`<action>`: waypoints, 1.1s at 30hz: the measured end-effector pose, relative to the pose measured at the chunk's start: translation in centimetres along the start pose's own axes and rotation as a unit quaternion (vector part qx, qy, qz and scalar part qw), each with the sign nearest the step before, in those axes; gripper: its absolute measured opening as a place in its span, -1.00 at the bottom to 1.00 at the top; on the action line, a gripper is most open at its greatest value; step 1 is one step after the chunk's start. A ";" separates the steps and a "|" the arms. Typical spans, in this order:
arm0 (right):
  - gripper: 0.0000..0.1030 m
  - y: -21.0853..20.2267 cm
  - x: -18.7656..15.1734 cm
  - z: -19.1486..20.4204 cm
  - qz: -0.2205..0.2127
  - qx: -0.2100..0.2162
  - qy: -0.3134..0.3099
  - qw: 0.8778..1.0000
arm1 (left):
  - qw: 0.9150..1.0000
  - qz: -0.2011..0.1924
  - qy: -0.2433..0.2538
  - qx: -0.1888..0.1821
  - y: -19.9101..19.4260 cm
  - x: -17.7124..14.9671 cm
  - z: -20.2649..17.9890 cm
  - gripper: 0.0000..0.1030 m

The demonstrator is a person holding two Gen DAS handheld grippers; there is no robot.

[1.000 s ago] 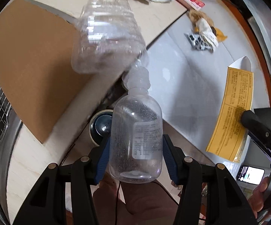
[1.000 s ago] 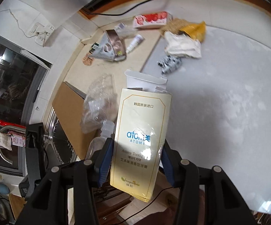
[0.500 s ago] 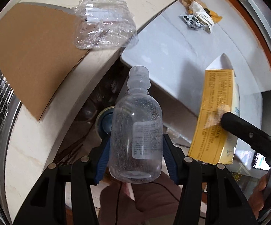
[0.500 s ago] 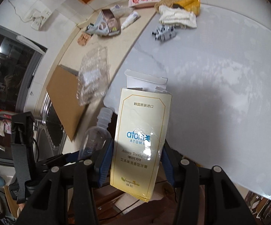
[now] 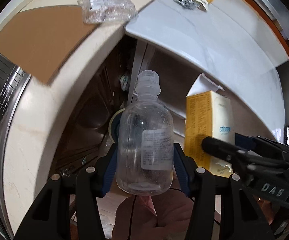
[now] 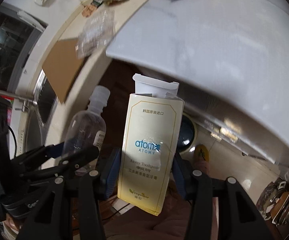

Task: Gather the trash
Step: 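Carry the bottle and the atomy box down over the floor trash bin, then open both tools to drop the bottle and box into the bin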

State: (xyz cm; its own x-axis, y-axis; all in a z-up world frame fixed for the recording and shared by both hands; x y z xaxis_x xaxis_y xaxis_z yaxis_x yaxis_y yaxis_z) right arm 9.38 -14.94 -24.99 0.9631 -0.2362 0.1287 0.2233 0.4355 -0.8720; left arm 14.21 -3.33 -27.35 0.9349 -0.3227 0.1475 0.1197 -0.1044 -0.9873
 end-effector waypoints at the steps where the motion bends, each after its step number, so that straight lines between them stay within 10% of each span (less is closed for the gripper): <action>1: -0.04 0.4 -0.6 0.0 0.002 -0.003 0.000 1.000 | 1.000 0.000 0.004 0.008 0.5 -0.4 0.1 0.00; 14: -0.04 8.0 -5.9 -3.6 0.070 -0.043 0.029 0.996 | 1.000 0.008 0.010 0.023 7.6 -3.1 1.4 0.01; 33: -0.03 29.8 -2.2 -16.1 0.102 -0.062 -0.006 0.993 | 0.995 -0.013 -0.027 0.096 30.4 -0.6 4.1 0.04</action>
State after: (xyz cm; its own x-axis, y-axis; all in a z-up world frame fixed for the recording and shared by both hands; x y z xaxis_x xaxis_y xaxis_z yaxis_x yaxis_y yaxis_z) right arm 11.53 -15.45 -58.92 0.9883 -0.1436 -0.0517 0.0040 0.3632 -0.9317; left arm 18.65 -2.42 -57.74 0.9467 -0.2704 0.1750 0.2012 0.0720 -0.9769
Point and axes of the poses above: each gripper's, at about its wrist camera, not at the fingertips, and y roughly the way its jaws point, z to its left, x to its top, the point moved 7 cm from there along y, roughly the way its jaws point, and after that the axes turned 7 degrees about x, right-handed, at the moved point
